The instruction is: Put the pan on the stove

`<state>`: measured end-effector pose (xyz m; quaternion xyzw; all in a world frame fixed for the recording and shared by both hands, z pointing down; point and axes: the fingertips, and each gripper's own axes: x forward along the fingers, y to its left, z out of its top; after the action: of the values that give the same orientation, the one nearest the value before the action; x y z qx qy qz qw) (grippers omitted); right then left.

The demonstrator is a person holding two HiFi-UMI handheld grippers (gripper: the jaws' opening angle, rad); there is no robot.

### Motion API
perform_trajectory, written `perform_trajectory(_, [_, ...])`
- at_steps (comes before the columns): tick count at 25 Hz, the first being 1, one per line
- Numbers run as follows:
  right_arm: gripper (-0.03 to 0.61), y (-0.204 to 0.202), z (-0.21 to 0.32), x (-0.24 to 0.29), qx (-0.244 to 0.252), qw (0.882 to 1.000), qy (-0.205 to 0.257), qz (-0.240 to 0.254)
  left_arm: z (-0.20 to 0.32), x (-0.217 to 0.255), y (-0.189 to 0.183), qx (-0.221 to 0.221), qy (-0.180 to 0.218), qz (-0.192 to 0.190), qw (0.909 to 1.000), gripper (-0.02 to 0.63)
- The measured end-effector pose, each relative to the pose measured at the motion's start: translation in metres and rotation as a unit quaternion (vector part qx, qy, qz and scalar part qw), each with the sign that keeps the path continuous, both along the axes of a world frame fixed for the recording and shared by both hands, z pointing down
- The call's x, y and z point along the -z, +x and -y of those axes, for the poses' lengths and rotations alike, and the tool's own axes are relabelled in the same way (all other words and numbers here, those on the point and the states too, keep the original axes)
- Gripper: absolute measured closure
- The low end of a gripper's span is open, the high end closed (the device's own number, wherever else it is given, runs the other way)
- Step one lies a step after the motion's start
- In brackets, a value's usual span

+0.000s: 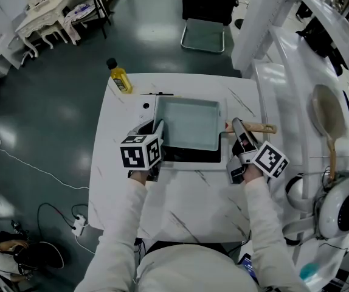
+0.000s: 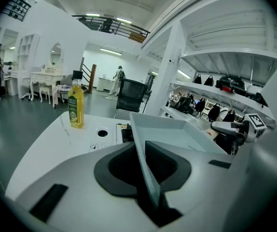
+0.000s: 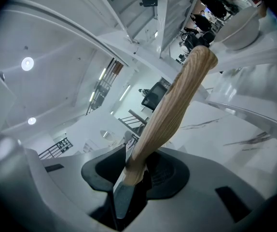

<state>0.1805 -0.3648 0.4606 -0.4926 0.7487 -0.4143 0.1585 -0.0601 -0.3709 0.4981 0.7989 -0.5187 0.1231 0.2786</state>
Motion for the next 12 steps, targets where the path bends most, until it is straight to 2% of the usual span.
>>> perform_trajectory(6, [0.428, 0.0003, -0.0002, 0.0001, 0.005, 1.0, 0.002, 0.003, -0.0011, -0.0006, 0.0018, -0.007, -0.001, -0.005, 1.0, 0.549])
perform_trajectory(12, [0.418, 0.0003, -0.002, 0.0027, 0.015, 1.0, 0.005, 0.001, -0.0017, 0.0035, -0.0045, 0.009, 0.007, -0.01, 0.9999, 0.508])
